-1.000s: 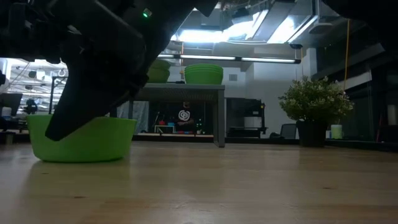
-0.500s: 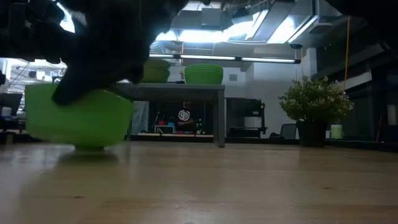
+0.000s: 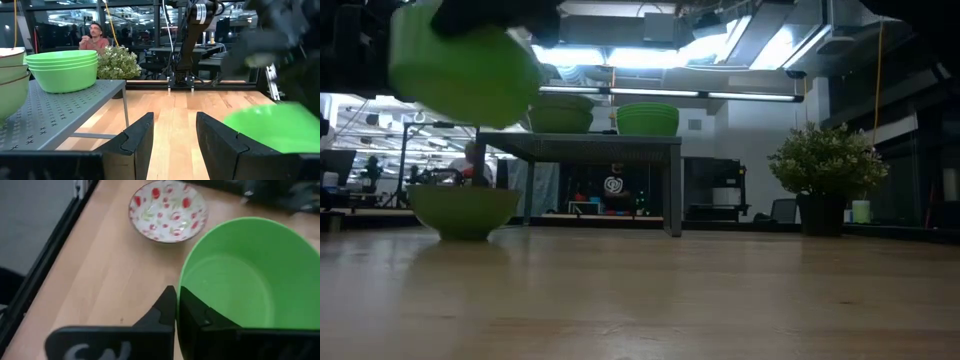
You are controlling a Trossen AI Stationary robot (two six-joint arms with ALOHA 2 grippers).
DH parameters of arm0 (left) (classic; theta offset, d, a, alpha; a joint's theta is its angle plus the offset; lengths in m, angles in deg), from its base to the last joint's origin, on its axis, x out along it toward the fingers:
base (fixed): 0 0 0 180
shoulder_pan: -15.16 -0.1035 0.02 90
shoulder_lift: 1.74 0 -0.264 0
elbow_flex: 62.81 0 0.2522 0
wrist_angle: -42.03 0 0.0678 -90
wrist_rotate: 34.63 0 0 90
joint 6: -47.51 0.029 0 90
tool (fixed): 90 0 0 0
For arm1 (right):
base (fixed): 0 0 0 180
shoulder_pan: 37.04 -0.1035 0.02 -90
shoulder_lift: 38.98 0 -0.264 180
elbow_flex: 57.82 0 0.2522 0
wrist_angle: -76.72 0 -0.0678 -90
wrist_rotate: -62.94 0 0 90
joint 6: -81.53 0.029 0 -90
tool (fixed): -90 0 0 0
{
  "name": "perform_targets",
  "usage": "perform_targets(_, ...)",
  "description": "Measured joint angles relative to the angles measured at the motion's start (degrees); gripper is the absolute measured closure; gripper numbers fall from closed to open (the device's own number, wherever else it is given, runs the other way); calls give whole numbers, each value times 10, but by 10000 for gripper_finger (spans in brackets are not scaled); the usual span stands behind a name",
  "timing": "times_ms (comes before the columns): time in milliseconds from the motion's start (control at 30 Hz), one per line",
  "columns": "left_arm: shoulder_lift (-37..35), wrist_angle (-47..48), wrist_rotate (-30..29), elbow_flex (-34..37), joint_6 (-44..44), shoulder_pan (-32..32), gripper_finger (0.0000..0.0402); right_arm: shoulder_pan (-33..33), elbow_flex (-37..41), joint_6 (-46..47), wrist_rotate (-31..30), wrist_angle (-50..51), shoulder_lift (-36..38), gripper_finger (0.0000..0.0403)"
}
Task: Pick & Place Mini bowls
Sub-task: Stack the green bowl on the green bowl on the shelf
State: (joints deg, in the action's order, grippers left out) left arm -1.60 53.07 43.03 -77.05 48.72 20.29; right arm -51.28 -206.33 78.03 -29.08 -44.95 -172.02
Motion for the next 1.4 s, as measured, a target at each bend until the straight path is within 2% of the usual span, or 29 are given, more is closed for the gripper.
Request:
perform_targets(200,0,0,0,0,0,0,258,10,-3,-28,-41,-8,40,397)
perform_targets(467,0,0,0,0,0,0,258,43,-3,-68,-44,2,90,397)
perform_targets(1033,0,0,0,0,0,0,258,200,-3,-185,-39,16,148,397)
perform_targets(1267,0,0,0,0,0,0,258,260,-3,-189,-57,22,155,397)
perform_targets(1400,0,0,0,0,0,0,258,288,-3,-160,-60,42,155,397)
